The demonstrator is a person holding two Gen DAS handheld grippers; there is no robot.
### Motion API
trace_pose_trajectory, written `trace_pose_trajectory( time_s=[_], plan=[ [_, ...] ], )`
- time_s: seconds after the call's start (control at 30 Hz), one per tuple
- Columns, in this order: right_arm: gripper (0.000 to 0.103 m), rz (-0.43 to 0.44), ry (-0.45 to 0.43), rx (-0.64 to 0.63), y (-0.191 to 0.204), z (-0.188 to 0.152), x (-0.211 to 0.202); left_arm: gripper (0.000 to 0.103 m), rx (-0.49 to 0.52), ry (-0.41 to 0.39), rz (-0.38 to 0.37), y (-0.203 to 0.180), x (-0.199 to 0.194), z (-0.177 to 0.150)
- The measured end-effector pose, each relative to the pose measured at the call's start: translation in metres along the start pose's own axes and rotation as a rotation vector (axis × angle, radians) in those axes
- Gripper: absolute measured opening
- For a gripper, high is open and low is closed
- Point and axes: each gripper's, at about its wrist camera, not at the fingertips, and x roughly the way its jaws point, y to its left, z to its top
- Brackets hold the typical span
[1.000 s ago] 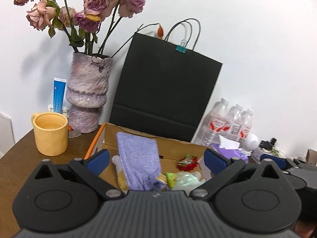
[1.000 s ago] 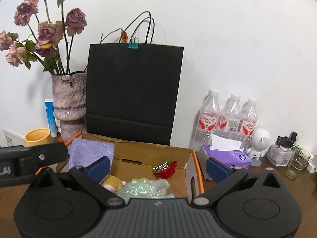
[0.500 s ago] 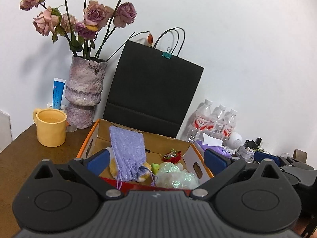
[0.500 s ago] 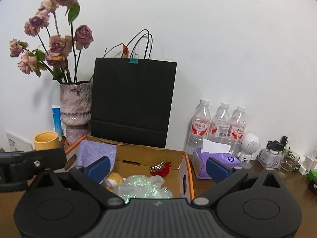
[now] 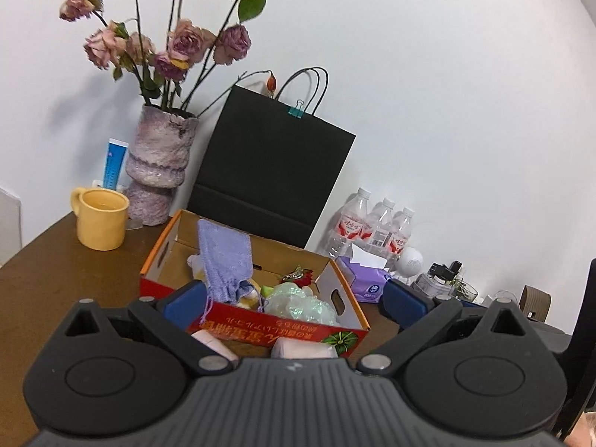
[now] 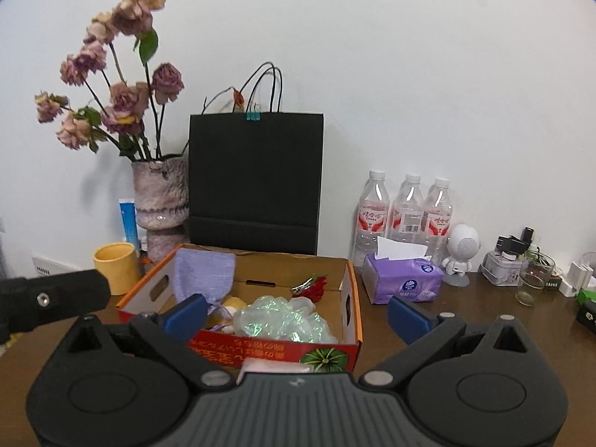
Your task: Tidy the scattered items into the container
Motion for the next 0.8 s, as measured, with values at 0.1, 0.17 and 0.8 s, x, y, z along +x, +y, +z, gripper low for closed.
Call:
trace_pose_trajectory(
  time_s=[0.1,0.17,0.8],
  plan=[
    [0.103,0.008,-0.001,0.02,0.0,-0.005,-0.016,0.103,0.004,0.001,0.016,0.0,-0.015,-0.002],
    [0.103,0.02,0.004,0.034,0.001,-0.009,-0.024,0.103,0.014,-0.005,0.033,-0.001,-0.026,-0.005],
    [0.103,0.074,0.039,0.001,0.027,-0.051,-0.106,0.103,0.041,-0.023,0.055,-0.002,-0.108,-0.033]
  ],
)
